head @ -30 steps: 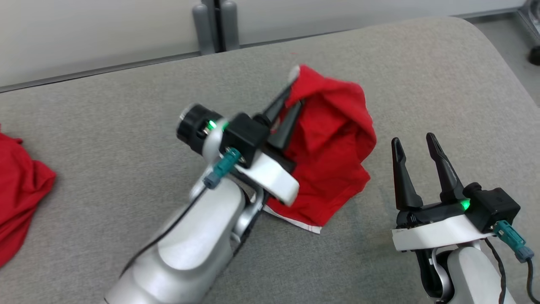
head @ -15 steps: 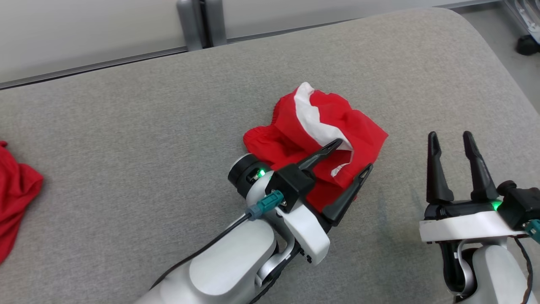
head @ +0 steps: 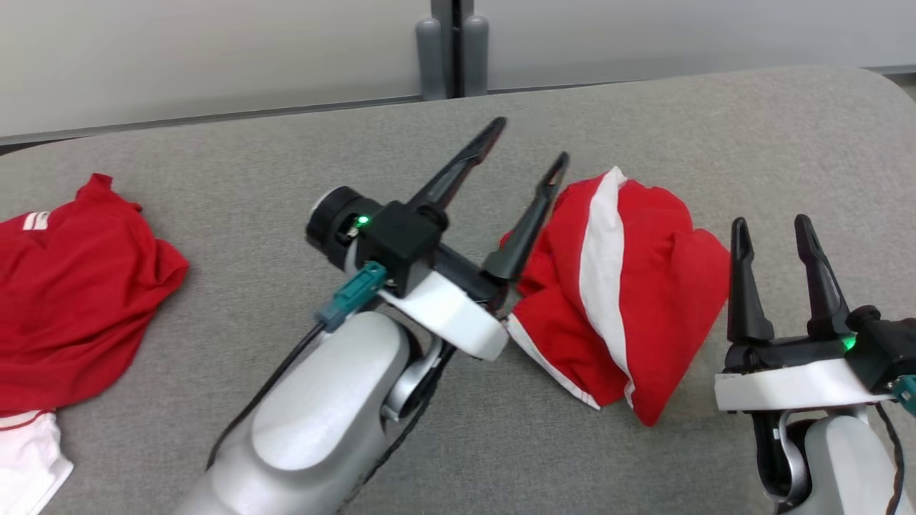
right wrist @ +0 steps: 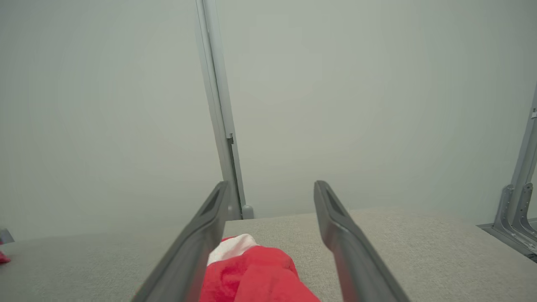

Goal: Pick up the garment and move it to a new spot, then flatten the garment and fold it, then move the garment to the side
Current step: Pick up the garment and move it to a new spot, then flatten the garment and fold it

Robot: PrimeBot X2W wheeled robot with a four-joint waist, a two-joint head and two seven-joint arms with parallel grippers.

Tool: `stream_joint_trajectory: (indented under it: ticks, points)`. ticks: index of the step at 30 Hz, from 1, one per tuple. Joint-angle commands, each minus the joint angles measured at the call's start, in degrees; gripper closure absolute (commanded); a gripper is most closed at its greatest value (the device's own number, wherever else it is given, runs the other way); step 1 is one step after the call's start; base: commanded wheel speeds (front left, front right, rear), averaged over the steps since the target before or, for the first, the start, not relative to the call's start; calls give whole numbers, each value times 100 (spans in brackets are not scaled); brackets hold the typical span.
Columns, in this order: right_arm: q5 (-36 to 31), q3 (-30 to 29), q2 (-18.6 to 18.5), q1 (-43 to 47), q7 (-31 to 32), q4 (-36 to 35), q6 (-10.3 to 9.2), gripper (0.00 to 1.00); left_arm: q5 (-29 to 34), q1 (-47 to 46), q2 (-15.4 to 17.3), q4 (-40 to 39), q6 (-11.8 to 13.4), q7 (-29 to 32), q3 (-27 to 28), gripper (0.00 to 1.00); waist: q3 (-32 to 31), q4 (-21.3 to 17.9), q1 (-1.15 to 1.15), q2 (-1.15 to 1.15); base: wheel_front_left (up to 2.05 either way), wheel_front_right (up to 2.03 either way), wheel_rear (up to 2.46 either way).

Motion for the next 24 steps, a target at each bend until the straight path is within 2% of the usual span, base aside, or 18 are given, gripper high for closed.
stream_joint_trajectory:
  ticks: [1, 5, 10, 14, 17, 24]
  points:
    - [-61, 30, -8, 90, -6, -15, 0, 0, 88, 170, 99, -30, -25, 0, 132, 0, -121, 186, 0, 0, 0, 0, 0]
    - [-248, 193, -10, 260, -7, -29, 0, 0, 467, 798, 380, -95, -99, 0, 760, 0, -228, 420, 0, 0, 0, 0, 0]
    - [-327, 319, -12, 474, -7, 31, 0, 0, 823, 1804, 531, -280, -164, -1, 1496, 0, -336, 589, 0, 0, 0, 0, 0]
    - [-304, 373, -11, 576, -7, 75, 0, 0, 958, 2556, 353, -431, -214, -1, 2121, 0, -376, 661, 0, 0, 0, 0, 0]
    - [-303, 367, -12, 609, -7, 121, 0, 0, 1095, 2848, 183, -501, -351, -1, 2427, 0, -394, 714, 0, 0, 0, 0, 0]
    - [-518, 423, -11, 522, -6, 416, 0, 0, 1334, 2908, -6, -518, -628, -1, 2686, 0, -412, 804, 0, 0, 0, 0, 0]
